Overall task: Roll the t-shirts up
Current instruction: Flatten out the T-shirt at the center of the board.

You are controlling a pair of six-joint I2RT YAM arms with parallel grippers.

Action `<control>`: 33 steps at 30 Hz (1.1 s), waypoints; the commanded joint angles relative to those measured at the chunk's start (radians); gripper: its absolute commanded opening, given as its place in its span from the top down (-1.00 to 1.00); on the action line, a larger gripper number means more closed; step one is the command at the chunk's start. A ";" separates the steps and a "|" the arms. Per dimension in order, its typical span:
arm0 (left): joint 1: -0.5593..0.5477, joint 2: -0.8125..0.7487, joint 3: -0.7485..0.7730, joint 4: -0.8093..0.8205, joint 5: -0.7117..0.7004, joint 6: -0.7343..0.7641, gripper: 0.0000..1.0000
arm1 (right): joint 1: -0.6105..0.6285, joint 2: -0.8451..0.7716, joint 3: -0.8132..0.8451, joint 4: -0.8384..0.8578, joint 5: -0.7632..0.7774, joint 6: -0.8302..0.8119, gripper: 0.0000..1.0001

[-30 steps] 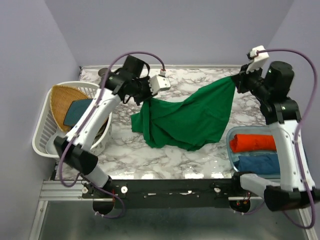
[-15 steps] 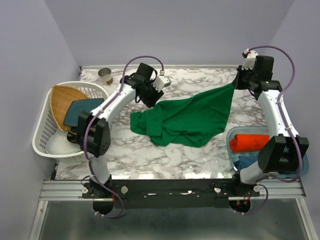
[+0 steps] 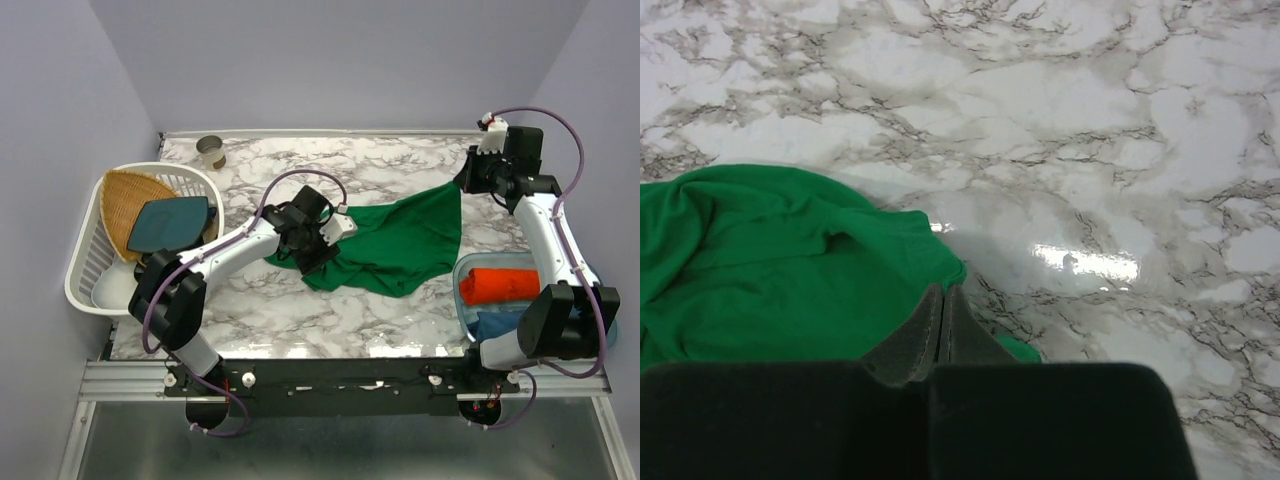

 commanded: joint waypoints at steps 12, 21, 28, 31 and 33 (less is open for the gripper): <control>-0.040 0.093 -0.009 0.136 -0.027 0.082 -0.12 | -0.001 -0.063 -0.059 0.004 -0.024 -0.005 0.99; -0.034 0.093 0.066 0.099 -0.051 0.082 0.97 | -0.001 -0.069 -0.068 0.008 -0.018 -0.003 0.99; 0.156 -0.040 0.090 0.027 0.021 0.014 1.00 | -0.002 -0.068 -0.019 -0.015 0.010 0.006 0.99; 0.242 -0.007 0.129 0.012 0.071 -0.058 1.00 | -0.010 -0.045 -0.007 -0.004 0.005 0.030 0.99; 0.302 0.045 0.164 0.025 0.058 -0.093 1.00 | -0.013 -0.006 0.013 0.004 0.001 0.037 0.99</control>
